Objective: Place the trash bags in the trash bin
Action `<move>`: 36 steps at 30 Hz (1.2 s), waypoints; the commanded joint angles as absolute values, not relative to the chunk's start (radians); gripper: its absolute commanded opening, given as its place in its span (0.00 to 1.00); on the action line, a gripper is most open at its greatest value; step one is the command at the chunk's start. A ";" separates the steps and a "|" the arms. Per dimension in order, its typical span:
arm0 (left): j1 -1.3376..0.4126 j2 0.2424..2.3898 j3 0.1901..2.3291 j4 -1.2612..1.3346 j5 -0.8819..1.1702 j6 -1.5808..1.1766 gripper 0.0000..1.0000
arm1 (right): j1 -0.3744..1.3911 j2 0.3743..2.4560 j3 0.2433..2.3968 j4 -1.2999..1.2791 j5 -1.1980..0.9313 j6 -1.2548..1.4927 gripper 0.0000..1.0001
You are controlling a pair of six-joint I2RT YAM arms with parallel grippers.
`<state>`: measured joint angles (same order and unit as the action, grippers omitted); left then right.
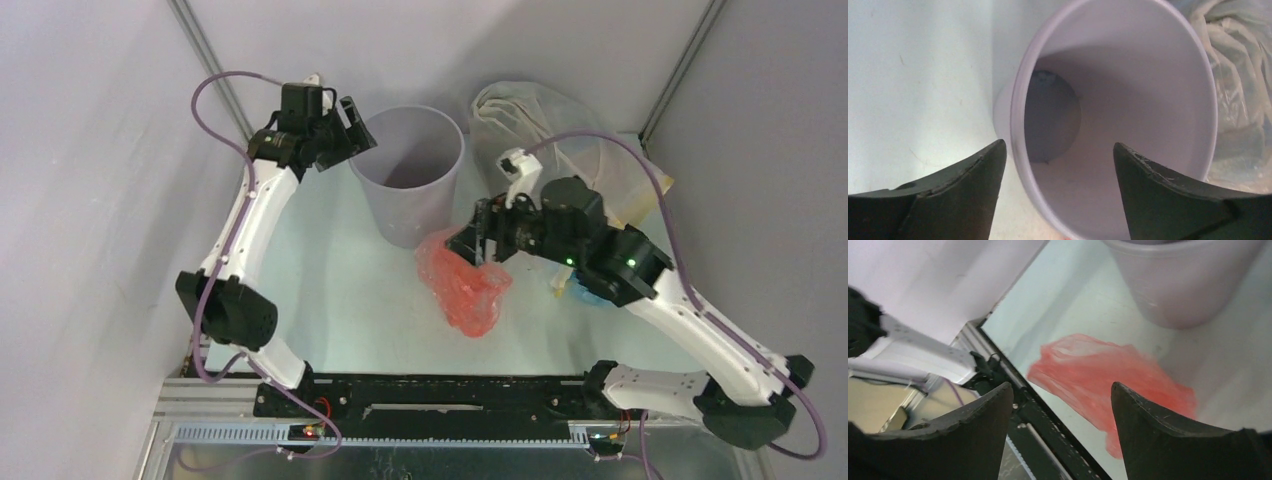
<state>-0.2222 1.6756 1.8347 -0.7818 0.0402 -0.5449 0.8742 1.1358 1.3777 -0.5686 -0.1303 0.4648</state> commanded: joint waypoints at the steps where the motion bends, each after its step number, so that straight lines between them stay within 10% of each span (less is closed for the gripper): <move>1: -0.231 1.485 1.741 -0.747 0.100 -0.578 0.89 | 0.813 0.980 1.290 -0.667 -0.002 0.471 0.75; 18: -0.491 1.013 1.185 -0.435 0.423 -0.694 0.96 | 0.640 0.803 0.849 -0.567 -0.117 0.533 0.84; 36: -0.696 1.303 1.310 -0.249 0.448 -0.598 0.81 | 0.676 0.886 0.829 -0.334 -0.212 0.445 0.64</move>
<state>-0.6682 1.2770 1.2457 -0.3367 0.4019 -0.6300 0.6765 0.9348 0.8398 -0.4217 -0.1467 0.4881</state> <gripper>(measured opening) 0.800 0.656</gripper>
